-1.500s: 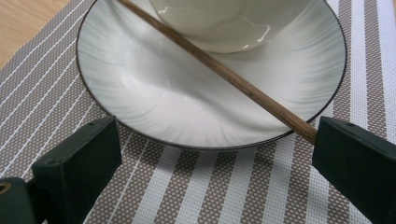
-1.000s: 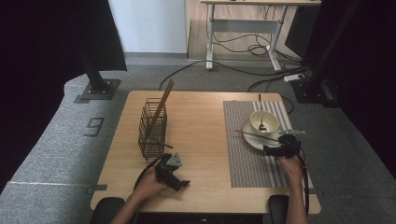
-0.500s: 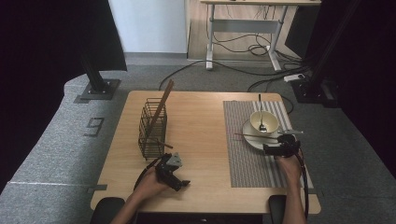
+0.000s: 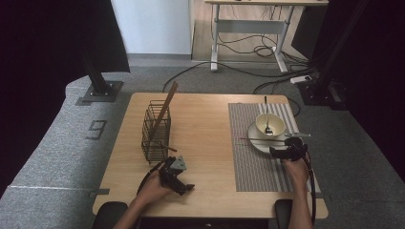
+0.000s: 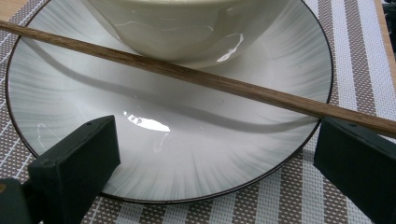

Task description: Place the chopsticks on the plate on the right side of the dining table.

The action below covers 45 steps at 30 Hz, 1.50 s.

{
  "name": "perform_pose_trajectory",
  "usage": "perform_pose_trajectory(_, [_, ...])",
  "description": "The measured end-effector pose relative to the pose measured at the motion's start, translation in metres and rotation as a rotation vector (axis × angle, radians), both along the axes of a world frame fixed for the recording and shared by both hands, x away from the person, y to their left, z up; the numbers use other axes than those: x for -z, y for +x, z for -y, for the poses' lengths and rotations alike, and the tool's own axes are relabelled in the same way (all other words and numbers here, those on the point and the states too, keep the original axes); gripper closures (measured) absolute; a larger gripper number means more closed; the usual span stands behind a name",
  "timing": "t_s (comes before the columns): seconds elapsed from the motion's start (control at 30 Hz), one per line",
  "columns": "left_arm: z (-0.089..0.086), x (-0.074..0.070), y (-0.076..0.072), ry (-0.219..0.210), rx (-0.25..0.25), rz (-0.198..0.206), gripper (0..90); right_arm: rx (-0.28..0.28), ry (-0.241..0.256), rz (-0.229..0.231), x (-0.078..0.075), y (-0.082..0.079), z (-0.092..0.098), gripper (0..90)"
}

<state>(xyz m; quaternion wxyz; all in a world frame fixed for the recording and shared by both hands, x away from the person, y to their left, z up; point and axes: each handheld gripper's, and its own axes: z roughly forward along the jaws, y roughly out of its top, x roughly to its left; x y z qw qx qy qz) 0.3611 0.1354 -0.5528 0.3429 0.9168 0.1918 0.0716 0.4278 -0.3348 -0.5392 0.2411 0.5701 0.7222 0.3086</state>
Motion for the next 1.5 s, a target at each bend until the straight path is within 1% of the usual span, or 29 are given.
perform_pose_trajectory(0.43, [0.0,0.0,0.0,0.0,-0.001,0.0,0.0,0.001,0.0,-0.002,0.0,0.0,0.001,0.0])
perform_pose_trajectory(0.63, [0.0,0.0,0.0,0.0,0.0,0.0,0.0,-0.008,0.024,0.002,-0.004,-0.005,0.0,0.0])
perform_pose_trajectory(0.7, [0.0,0.0,0.0,0.0,-0.001,0.0,0.0,-0.018,0.023,0.011,-0.007,-0.008,-0.002,0.0])
perform_pose_trajectory(0.77, [0.0,0.0,0.0,0.0,-0.001,0.0,0.0,-0.026,0.018,0.032,-0.009,-0.013,-0.005,0.0])
perform_pose_trajectory(0.93, [0.0,0.0,0.0,0.0,-0.001,0.0,0.0,-0.041,0.018,0.051,-0.013,-0.026,-0.004,0.0])
perform_pose_trajectory(1.03, [0.0,0.0,0.0,-0.001,0.0,0.0,0.0,-0.052,0.017,0.052,-0.016,-0.032,-0.004,0.0])
perform_pose_trajectory(1.1, [0.0,0.0,0.0,-0.001,-0.001,0.0,0.0,-0.066,0.018,0.076,-0.017,-0.037,-0.005,0.0])
perform_pose_trajectory(1.17, [0.0,0.0,0.0,-0.001,-0.002,-0.001,0.0,-0.083,0.008,0.068,-0.018,-0.042,-0.007,0.0])
perform_pose_trajectory(1.27, [0.0,0.0,0.0,-0.002,-0.002,-0.001,0.0,-0.103,-0.012,0.073,-0.019,-0.049,-0.01,0.0])
perform_pose_trajectory(1.5, [0.0,0.0,0.0,-0.002,-0.003,-0.001,0.0,-0.162,0.001,0.072,-0.024,-0.065,-0.015,0.0])
